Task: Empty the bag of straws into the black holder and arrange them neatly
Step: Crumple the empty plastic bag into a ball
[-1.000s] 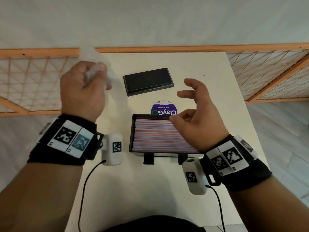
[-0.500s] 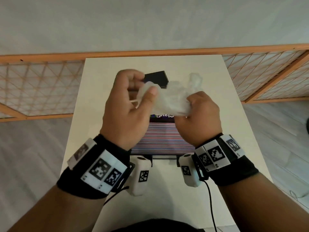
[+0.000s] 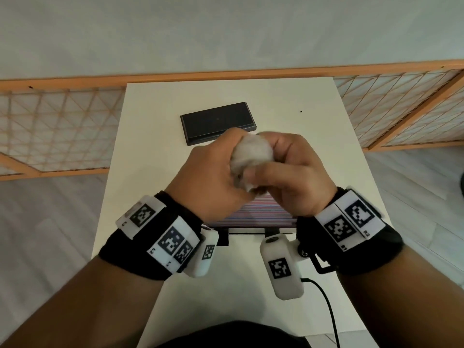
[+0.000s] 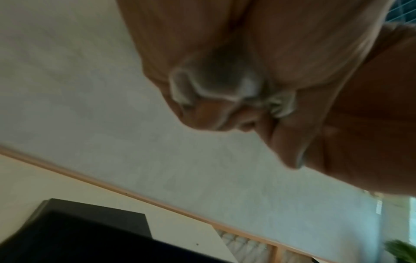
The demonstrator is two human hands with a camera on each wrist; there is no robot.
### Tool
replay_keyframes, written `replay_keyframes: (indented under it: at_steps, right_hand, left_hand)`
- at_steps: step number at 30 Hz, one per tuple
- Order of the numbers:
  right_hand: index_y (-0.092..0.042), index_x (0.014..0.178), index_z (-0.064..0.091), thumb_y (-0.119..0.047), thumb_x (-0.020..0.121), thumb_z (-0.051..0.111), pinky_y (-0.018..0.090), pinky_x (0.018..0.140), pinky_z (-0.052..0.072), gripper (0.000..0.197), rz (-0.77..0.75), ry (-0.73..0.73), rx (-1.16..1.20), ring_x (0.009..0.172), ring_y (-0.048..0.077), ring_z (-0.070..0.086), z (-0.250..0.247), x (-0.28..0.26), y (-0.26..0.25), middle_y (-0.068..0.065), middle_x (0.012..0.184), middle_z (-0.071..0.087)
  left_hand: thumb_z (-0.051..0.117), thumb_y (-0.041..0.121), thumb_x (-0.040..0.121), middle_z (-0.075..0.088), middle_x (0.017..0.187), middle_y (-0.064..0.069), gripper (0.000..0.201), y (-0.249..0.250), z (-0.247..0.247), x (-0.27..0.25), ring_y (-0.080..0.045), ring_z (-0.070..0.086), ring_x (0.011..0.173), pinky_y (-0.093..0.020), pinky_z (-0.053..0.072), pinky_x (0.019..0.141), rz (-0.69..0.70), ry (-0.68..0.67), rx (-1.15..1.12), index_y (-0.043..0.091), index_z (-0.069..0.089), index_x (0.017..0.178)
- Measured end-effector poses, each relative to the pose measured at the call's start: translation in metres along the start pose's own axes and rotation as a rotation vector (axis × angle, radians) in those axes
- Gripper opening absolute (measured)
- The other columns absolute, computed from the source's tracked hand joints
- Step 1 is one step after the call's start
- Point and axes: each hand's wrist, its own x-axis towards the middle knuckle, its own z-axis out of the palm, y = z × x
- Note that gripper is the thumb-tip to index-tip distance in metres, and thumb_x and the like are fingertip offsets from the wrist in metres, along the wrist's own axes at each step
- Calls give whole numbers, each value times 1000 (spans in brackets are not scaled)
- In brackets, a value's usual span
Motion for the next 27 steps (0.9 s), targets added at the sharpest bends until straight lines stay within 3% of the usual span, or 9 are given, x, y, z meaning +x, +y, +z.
replay_keyframes:
  at_steps: [2,4,8,14,18,21,23,25,27]
  right_hand:
    - [-16,104,59,-26,65,78,33,58,54,44,-116,219,-261,76,30,68,-5,1,0,3,102,63]
    - [-22,122,56,-30,74,79,18,66,50,54,-322,338,-692,93,21,65,-9,-1,-2,-4,119,53]
    - [-13,130,61,-45,87,66,26,75,55,55,-395,162,-924,92,12,65,2,-7,4,1,113,65]
    - [-22,82,62,-32,94,47,22,56,41,22,-143,73,-595,57,3,55,19,-7,5,-14,64,61]
    - [-7,72,64,-22,88,49,23,56,45,26,96,-32,-31,59,13,60,31,-4,9,3,64,65]
    - [-13,59,67,-16,73,49,32,60,45,23,342,-14,216,66,21,62,45,-1,14,10,64,62]
    - [-18,62,70,-21,76,48,39,68,47,26,332,-12,-18,73,22,63,52,1,18,9,71,65]
    - [-15,90,70,-38,89,48,40,73,50,33,119,-61,-636,82,23,62,58,-2,19,8,85,66]
    - [-18,120,59,-56,88,42,30,77,50,52,-71,-48,-1020,92,13,59,69,-7,20,-3,101,61]
  left_hand:
    - [84,38,71,59,86,13,49,-4,-7,5,-5,58,71,-12,42,51,-98,25,220,23,51,103]
    - [83,39,74,56,94,10,56,-9,-13,8,-10,54,75,-9,34,51,-197,48,287,21,47,112]
    - [77,25,79,53,89,14,72,2,-14,4,-2,57,71,-9,42,51,-118,45,132,17,31,134]
    - [74,25,71,53,80,15,51,13,-10,-9,-1,57,67,-8,41,58,106,177,68,12,49,113]
    - [78,14,59,45,111,-7,50,-3,0,-16,-20,52,102,-24,49,75,240,242,6,1,58,102]
    - [75,-4,59,51,132,-15,50,-12,2,-27,-19,51,128,-25,49,96,252,163,-93,-1,61,106]
    - [73,-8,61,66,117,-11,48,-21,-3,-36,-20,62,114,-29,52,90,210,165,-135,0,63,107]
    - [75,-5,66,70,99,-5,52,-33,-13,-42,-21,68,91,-37,56,77,118,197,-89,3,62,115]
    - [77,6,74,69,114,-7,69,-46,-24,-45,-21,68,100,-39,56,85,-14,193,-55,11,48,137]
